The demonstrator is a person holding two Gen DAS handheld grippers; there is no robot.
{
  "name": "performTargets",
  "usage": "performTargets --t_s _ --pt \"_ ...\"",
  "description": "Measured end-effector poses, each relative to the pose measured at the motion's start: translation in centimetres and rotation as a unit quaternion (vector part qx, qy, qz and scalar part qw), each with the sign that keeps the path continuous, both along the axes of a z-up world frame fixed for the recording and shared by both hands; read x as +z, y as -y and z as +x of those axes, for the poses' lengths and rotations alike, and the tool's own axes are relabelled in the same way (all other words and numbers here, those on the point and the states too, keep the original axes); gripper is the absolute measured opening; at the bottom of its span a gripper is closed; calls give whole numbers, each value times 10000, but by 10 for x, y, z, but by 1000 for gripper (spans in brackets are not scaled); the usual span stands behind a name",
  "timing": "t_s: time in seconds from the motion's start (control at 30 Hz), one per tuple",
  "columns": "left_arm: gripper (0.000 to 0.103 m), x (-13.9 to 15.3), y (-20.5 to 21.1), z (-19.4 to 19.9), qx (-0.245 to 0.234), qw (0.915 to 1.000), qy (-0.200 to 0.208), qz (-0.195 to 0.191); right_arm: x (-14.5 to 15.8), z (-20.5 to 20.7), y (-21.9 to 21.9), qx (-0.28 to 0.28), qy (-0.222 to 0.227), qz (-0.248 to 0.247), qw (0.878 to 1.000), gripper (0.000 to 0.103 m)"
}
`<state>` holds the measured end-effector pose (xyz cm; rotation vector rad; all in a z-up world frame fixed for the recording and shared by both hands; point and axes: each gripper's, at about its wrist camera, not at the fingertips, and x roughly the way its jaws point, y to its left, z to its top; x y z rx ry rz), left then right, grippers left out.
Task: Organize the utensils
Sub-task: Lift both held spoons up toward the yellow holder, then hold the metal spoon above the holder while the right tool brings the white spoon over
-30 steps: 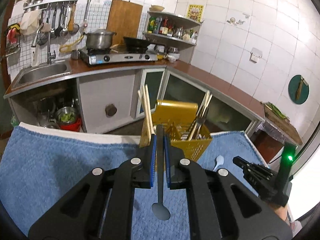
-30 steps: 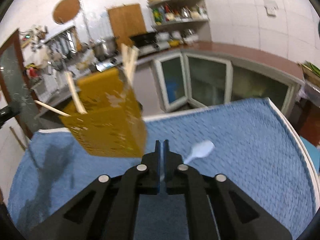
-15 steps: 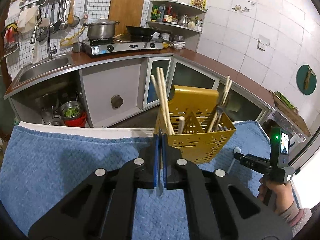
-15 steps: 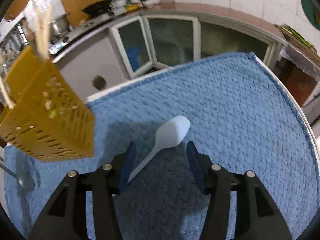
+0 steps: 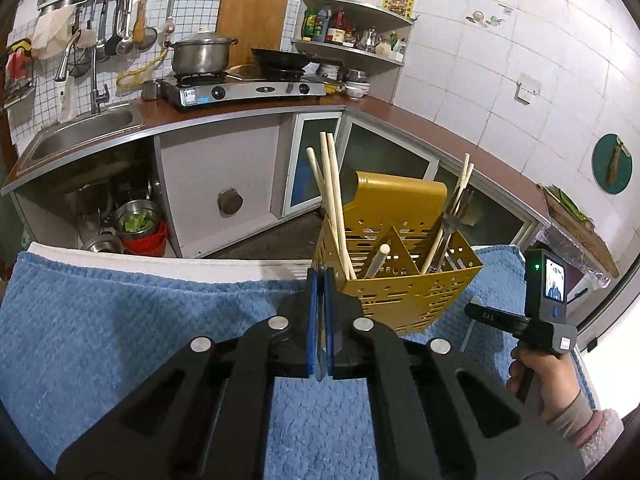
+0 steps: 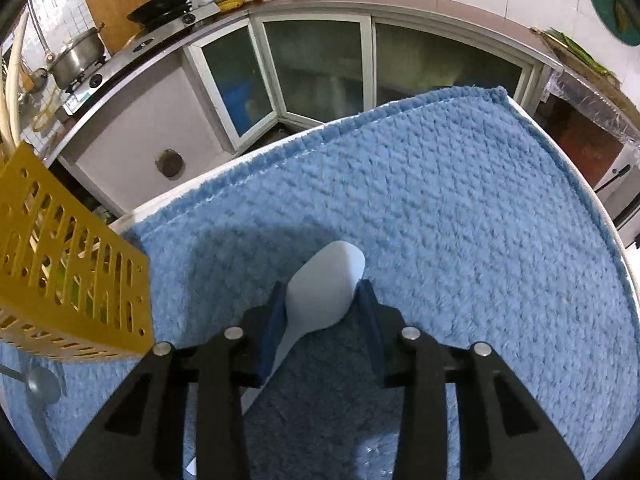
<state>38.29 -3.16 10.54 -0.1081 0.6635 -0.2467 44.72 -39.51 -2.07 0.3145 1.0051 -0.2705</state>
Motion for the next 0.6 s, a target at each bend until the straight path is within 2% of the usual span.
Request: performTargets --t_s 0.23,0.53,0.57,0.6 --pt "1 8 -1 -12 -42 10000 68 39 7 -16 14 42 287 161 9994 36" --pt "1 21 -2 -30 -88 9998 136 73 50 -61 14 418 1093 151 9930 34" --pt "1 22 -1 -32 -92 9998 147 89 57 -67 13 483 1223 124 9912 17" --pt "1 24 0 -34 -99 9998 156 104 62 -71 12 537 1296 88 9901 7"
